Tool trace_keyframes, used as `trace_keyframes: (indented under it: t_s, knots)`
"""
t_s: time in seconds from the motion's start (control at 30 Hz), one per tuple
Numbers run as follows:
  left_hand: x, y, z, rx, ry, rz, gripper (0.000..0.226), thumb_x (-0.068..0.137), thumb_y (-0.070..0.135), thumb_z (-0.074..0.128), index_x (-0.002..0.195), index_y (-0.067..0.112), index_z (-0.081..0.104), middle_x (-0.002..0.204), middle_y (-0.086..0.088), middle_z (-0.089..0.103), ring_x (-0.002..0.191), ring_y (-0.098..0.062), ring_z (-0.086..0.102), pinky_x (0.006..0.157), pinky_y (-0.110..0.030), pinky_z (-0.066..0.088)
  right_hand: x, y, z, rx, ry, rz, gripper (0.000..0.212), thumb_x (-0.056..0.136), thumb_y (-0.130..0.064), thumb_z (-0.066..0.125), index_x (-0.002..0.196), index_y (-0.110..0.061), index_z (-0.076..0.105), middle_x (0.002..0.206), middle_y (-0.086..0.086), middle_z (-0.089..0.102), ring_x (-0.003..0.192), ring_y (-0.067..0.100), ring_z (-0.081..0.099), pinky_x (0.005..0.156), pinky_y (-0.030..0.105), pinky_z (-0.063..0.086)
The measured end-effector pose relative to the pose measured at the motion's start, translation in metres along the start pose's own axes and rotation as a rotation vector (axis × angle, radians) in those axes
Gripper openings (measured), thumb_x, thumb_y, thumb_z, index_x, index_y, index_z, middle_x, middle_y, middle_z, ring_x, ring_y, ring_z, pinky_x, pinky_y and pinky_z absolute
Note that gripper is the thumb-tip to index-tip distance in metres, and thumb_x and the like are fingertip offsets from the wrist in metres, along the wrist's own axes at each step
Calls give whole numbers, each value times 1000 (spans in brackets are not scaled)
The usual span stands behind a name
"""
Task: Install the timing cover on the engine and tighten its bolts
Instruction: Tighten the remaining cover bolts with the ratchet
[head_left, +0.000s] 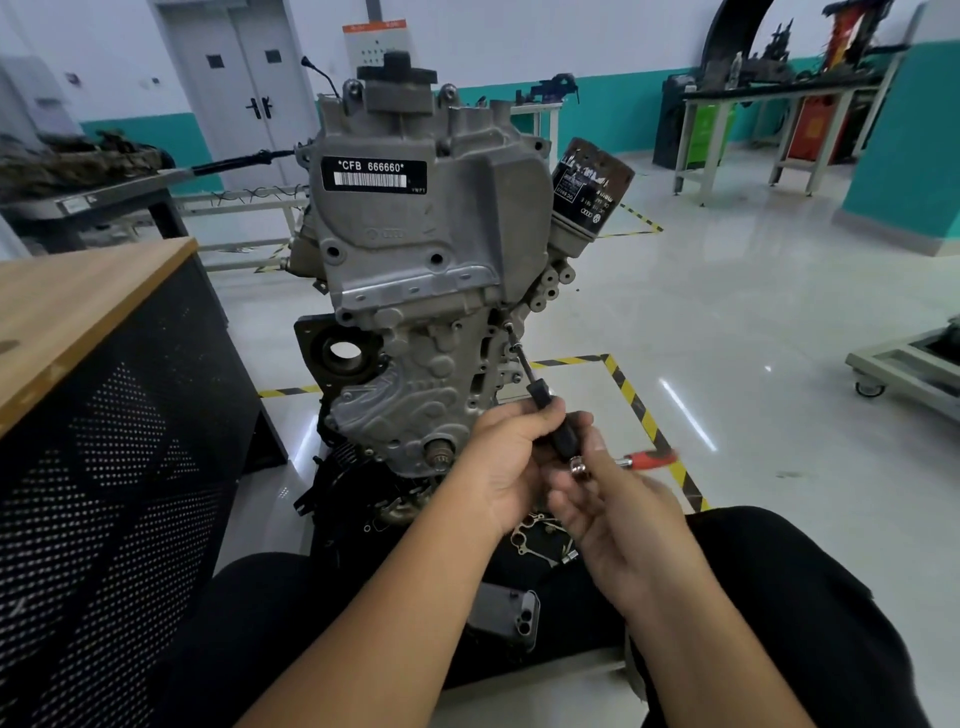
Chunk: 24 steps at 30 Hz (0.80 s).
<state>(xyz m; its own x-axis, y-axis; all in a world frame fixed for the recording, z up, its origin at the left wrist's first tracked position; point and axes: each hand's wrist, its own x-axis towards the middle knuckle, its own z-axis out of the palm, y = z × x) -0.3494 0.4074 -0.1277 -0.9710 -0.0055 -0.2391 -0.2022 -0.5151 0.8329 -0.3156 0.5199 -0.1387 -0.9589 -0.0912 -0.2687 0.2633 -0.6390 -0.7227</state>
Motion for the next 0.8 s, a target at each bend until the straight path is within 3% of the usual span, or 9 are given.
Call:
trace_keyframes:
  t_s: [0.13,0.17,0.3,0.37,0.43,0.53,0.63,0.7,0.8]
  knots:
    - [-1,-3,9,3,62,-27,31,98,18,66,118,-6,65,86,-15,74,64,-23,72,46,-27,53,5,10,-8,-669,181,-546,21,85,-16,83,87,-24,64,74,-3,74,59,11,73,52,25,59]
    - [-1,-2,11,-4,67,-17,31,97,19,68,116,-5,66,85,-15,74,63,-24,71,45,-26,52,5,12,-8,-646,201,-561,21,84,-15,83,86,-21,64,72,-1,74,58,11,72,50,23,58]
    - [0,1,7,-48,34,29,17,97,15,66,107,1,67,89,-14,75,71,-23,74,53,-30,58,1,-1,-2,98,51,-53,25,93,-24,73,99,1,69,69,13,72,57,17,71,50,26,57]
    - [0,1,5,-35,14,35,16,99,7,61,111,-2,66,93,-17,75,74,-26,74,54,-31,58,2,-4,-4,9,63,-66,27,96,-25,71,102,1,70,69,11,72,58,17,71,51,28,59]
    - [-1,1,9,-27,21,47,12,99,3,58,105,-3,67,91,-20,72,70,-26,73,47,-28,53,2,-2,-7,-394,120,-354,10,93,-20,76,96,-14,68,70,5,74,59,21,74,57,40,64]
    - [0,1,14,-64,14,87,14,99,3,60,91,-1,70,84,-18,73,67,-23,73,50,-27,56,7,3,-13,-827,199,-689,32,83,-16,85,87,-39,63,78,-14,73,63,9,72,61,33,62]
    - [-2,3,11,-80,-44,72,12,99,8,60,102,-1,67,90,-18,74,67,-27,71,45,-25,52,6,0,-11,-546,114,-521,13,87,-17,82,93,-21,71,77,3,76,66,20,75,62,40,64]
    - [-4,4,9,-82,-73,46,16,99,7,60,111,-2,65,95,-21,73,67,-28,71,46,-26,53,5,-4,-9,-250,48,-308,22,94,-24,75,89,-3,71,71,16,73,59,27,73,54,39,62]
    - [-1,0,9,-60,-25,67,25,98,0,59,121,-9,62,97,-21,72,73,-26,73,56,-31,58,10,-7,-15,-434,106,-379,18,92,-23,78,83,-8,72,65,13,72,54,25,72,53,39,61]
